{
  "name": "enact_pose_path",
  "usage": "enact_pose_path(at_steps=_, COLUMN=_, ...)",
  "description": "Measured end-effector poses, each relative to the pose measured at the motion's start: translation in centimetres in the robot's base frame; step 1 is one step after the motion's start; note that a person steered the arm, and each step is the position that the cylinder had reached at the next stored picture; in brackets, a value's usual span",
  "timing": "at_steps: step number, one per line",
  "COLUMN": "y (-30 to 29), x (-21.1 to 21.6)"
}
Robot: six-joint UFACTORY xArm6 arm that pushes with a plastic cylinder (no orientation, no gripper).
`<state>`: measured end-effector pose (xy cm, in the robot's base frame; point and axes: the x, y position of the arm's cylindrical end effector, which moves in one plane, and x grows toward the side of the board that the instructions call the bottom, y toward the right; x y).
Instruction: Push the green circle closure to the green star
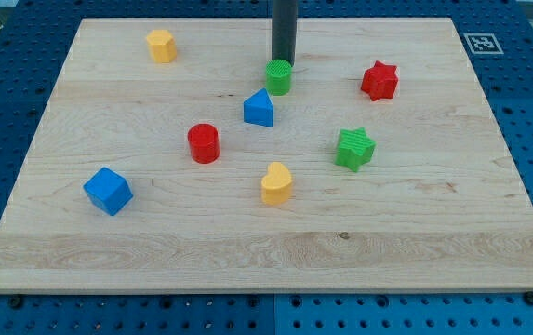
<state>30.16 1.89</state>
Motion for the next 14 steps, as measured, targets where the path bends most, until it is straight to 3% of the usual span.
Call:
enact_pose_path(at_steps=3, y=-3.9, x=0.0)
enact_pose_path(at_steps=5, y=-1.1, x=0.0)
enact_pose_path(at_steps=9, y=-2.8, x=1.1)
enact_pose_path(at_steps=14, y=0.9, x=6.5)
